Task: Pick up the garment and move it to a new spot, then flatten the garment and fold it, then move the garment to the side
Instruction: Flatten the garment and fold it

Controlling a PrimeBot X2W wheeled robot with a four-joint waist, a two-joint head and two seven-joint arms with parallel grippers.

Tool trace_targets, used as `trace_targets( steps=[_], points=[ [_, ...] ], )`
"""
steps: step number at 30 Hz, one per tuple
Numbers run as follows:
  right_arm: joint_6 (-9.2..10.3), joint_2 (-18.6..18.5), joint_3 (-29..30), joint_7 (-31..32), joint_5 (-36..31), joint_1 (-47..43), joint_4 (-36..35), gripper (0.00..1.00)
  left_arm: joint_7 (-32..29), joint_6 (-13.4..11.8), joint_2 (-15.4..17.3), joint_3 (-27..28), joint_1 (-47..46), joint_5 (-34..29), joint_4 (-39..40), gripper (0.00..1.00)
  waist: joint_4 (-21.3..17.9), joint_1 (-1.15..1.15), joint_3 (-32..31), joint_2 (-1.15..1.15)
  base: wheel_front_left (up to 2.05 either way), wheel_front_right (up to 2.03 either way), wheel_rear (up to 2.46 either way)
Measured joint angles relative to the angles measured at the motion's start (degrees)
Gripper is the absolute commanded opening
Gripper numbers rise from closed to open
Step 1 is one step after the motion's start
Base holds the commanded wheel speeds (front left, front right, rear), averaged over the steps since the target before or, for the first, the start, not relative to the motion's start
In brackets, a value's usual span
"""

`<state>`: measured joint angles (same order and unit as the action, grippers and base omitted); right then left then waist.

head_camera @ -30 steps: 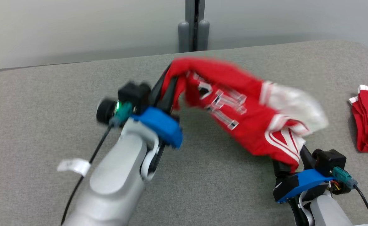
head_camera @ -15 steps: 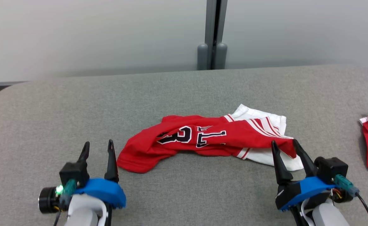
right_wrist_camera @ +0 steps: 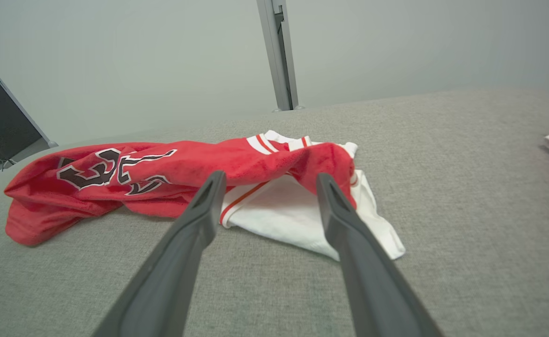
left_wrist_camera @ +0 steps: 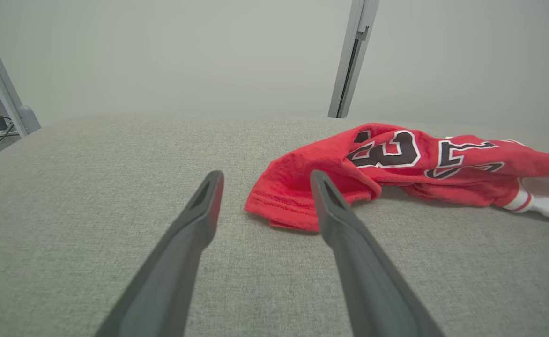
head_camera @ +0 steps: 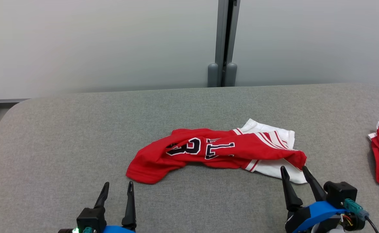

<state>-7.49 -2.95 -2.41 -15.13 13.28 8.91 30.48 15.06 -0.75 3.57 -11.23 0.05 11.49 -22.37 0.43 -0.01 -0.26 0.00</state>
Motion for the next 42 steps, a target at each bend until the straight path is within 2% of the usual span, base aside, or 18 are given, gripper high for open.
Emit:
trace_targets(
  steps=[6, 10, 24, 25, 26, 27, 28, 29, 33, 36, 42],
  points=[
    [0.00, 0.01, 0.13, 0.00, -0.20, 0.12, 0.05, 1.00, 0.00, 0.89, -0.42, 1.33, 0.03, -1.14, -0.20, 1.00, -0.20, 0.00, 0.49, 0.00, 0.00, 0.00, 0.00],
    [0.00, 0.01, 2.15, 0.00, -1.99, 0.35, 2.50, 1.00, 0.00, 1.67, -0.56, 1.48, -0.31, -1.66, -0.21, 1.00, -0.26, 0.00, 1.45, 0.00, 0.00, 0.00, 0.00],
    [-0.01, -2.88, 12.82, -0.07, -8.49, 10.87, 20.14, 1.00, 0.00, 1.08, -0.64, -2.23, -4.86, 0.62, -0.87, 1.00, 2.06, 0.02, 9.02, 0.00, 0.00, 0.00, 0.00],
    [-0.01, -2.89, 13.32, -0.21, -8.66, 11.59, 21.69, 0.93, 0.00, 1.05, -0.64, -2.31, -5.15, 0.63, -0.87, 1.00, 2.33, 0.02, 9.37, 0.00, 0.00, 0.00, 0.00],
    [-0.01, -2.99, 13.50, -0.34, -8.66, 12.40, 22.73, 0.93, 0.00, 1.04, -0.64, -2.37, -5.34, 0.64, -0.87, 1.00, 2.58, 0.01, 9.66, 0.00, 0.00, 0.00, 0.00],
    [0.01, -3.04, 13.19, -0.37, -8.70, 13.07, 23.23, 0.62, 0.00, 1.03, -0.65, -2.43, -5.50, 0.69, -0.88, 1.00, 2.80, 0.01, 9.90, 0.00, 0.00, 0.00, 0.00],
    [0.02, -3.10, 12.68, -0.44, -8.59, 13.50, 23.66, 0.05, 0.00, 1.00, -0.64, -2.44, -5.61, 0.71, -0.88, 1.00, 2.97, 0.02, 10.09, 0.00, 0.00, 0.00, 0.00],
    [0.03, -3.16, 12.09, -0.52, -7.98, 13.66, 23.70, 0.00, 0.00, 0.91, -0.64, -2.43, -5.71, 0.73, -0.89, 1.00, 3.07, 0.02, 10.22, 0.00, 0.00, 0.00, 0.00],
    [0.02, -2.48, 8.08, -0.13, -5.15, 12.89, 20.92, 0.00, 0.00, 0.80, -0.64, -2.38, -5.81, 1.10, -1.10, 1.00, 2.83, 0.02, 9.75, 0.00, 0.00, 0.00, 0.00],
    [0.01, -2.00, 3.16, 0.01, -1.37, 11.59, 15.48, 0.00, 0.00, 0.97, -0.65, -2.57, -5.73, 1.47, -1.40, 1.00, 2.51, 0.02, 8.79, 0.00, 0.00, 0.00, 0.00],
    [0.01, -1.91, -14.95, 0.03, 10.35, 12.87, 0.62, 0.00, 0.00, 1.79, -0.65, -3.44, -4.70, 2.04, -2.22, 1.00, 2.40, 0.01, 5.45, 0.00, 0.00, 0.00, 0.00]
  ],
)
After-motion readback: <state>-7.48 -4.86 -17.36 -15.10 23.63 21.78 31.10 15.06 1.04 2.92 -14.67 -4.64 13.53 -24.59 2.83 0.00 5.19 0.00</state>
